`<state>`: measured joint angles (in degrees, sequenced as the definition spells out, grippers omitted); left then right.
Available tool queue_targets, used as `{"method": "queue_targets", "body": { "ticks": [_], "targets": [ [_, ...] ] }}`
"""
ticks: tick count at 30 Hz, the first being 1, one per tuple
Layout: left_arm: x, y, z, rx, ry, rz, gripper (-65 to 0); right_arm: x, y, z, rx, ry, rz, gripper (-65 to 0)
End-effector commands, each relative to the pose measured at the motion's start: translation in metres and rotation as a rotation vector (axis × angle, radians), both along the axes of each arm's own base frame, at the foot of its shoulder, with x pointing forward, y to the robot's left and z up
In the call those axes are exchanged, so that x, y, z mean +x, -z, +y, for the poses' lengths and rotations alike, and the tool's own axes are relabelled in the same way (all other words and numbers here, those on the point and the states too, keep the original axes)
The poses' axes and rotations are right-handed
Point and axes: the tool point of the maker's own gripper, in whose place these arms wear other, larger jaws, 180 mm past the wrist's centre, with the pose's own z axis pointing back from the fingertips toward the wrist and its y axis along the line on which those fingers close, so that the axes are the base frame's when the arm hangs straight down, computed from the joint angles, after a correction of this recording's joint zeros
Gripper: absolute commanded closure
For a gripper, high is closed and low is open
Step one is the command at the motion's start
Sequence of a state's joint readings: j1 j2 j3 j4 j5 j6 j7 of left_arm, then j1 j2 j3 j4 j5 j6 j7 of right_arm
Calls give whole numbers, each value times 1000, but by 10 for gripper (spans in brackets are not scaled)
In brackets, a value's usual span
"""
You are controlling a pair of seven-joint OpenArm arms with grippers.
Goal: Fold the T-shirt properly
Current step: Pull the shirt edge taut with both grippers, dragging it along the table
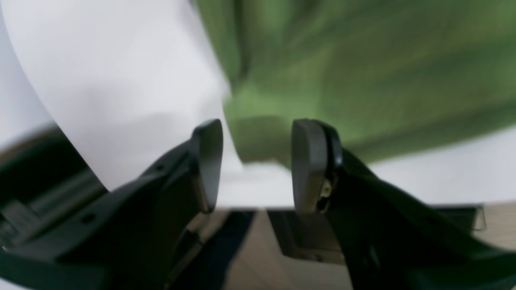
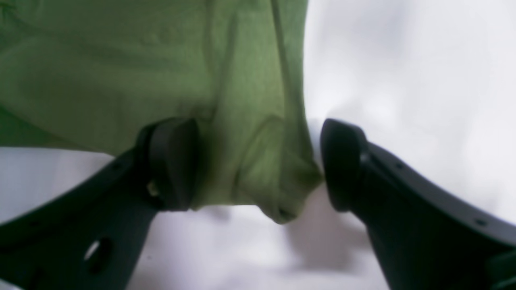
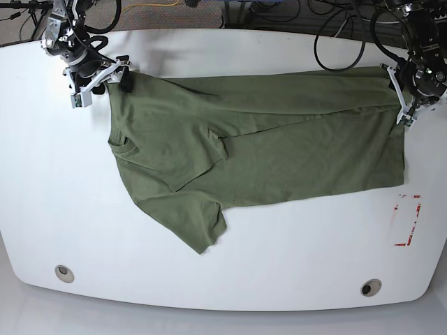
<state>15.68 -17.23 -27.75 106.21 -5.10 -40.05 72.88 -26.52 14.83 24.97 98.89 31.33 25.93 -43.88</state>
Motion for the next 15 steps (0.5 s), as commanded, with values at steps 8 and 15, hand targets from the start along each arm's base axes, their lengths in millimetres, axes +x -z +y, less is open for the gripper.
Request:
{"method": "queue_targets", "body": {
  "ticks": [8,15],
  "targets": [
    [-10,2,7,-79,-62,-46,-250,-3,0,0,-2,-8,10,-453],
    [-10,22,6,-151,-81,-46,-325,0,-2,1,-3,-12,2,-453]
  ]
}}
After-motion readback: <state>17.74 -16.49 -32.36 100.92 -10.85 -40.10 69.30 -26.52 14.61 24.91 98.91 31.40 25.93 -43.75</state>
